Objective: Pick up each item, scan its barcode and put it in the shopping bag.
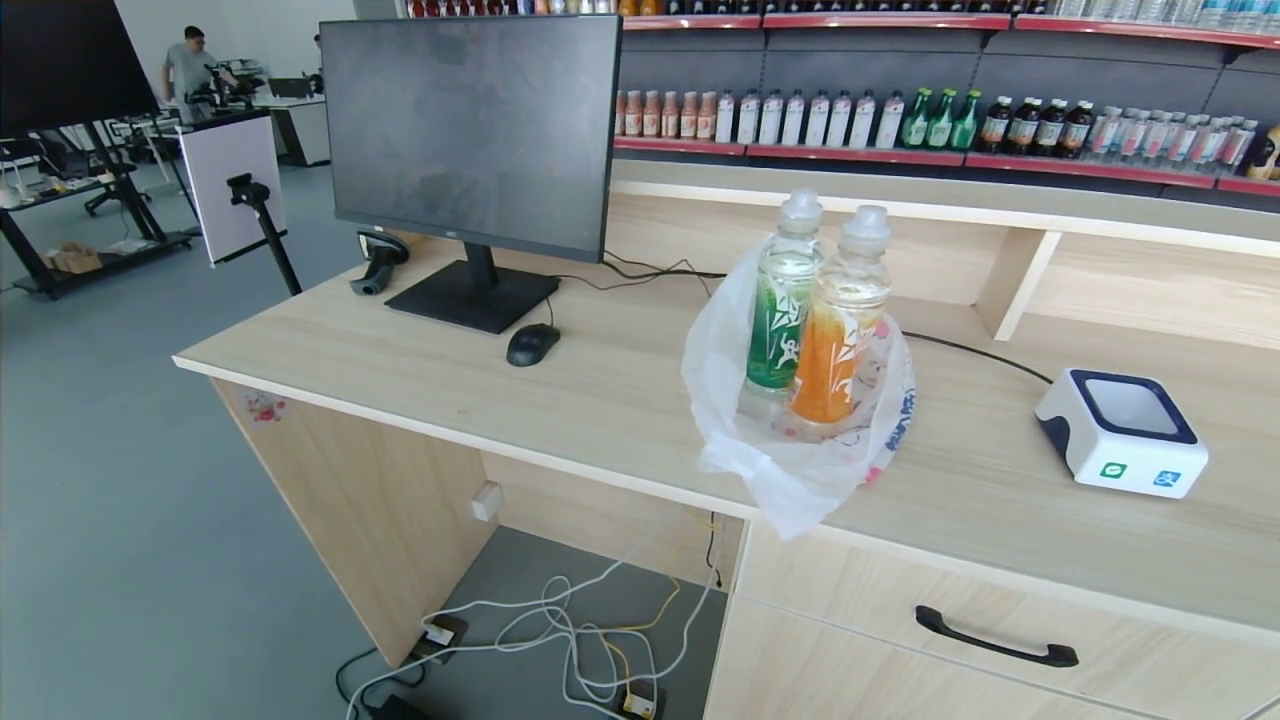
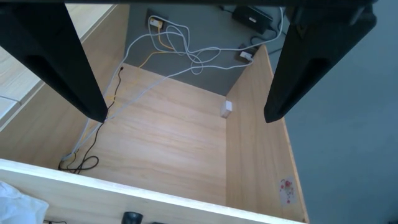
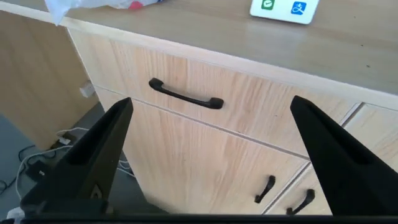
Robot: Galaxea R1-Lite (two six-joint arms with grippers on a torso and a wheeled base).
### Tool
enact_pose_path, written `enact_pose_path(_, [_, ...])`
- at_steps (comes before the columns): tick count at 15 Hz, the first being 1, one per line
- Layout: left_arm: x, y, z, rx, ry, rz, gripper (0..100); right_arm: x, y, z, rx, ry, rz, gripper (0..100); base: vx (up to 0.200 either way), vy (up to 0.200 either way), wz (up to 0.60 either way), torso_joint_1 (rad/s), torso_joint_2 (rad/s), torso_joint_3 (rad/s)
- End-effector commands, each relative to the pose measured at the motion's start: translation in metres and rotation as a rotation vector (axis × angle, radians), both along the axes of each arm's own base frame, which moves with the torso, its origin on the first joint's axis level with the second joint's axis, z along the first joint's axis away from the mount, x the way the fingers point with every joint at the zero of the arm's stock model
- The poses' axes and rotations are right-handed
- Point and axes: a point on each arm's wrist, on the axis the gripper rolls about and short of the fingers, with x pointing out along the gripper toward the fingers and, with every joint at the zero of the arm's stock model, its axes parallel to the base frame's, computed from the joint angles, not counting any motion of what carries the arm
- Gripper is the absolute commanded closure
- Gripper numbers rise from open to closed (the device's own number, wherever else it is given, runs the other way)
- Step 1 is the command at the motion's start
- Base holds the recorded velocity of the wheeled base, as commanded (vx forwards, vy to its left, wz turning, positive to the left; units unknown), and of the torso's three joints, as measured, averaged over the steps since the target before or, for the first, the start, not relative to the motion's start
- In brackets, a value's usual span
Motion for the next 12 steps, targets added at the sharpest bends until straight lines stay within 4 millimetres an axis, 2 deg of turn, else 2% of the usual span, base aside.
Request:
enact_pose_path(1, [0.0,0.0,0.0,0.001,-0.001,0.001,0,-0.0028,-0.0002,-0.001,0.019,-0.035,0.016,0,0.0,0.0,0.0,0.0,0.0,0.0])
enact_pose_path(3, [0.0,0.0,0.0,0.001,-0.001,0.001,0,-0.0028,-0.0002,-0.001,0.033,-0.035,0.013,0,0.0,0.0,0.0,0.0,0.0,0.0])
enact_pose_path(9, [0.0001,0.0,0.0001,0.001,0.001,0.001,0,-0.0028,-0.0003,-0.001,0.039,-0.035,0.011,0,-0.2,0.0,0.0,0.006,0.0,0.004])
enact_pose_path(12, [0.0,0.0,0.0,0.002,-0.001,0.001,0,-0.0028,-0.0003,-0.001,0.04,-0.035,0.011,0,0.0,0.0,-0.6,-0.001,0.0,0.002])
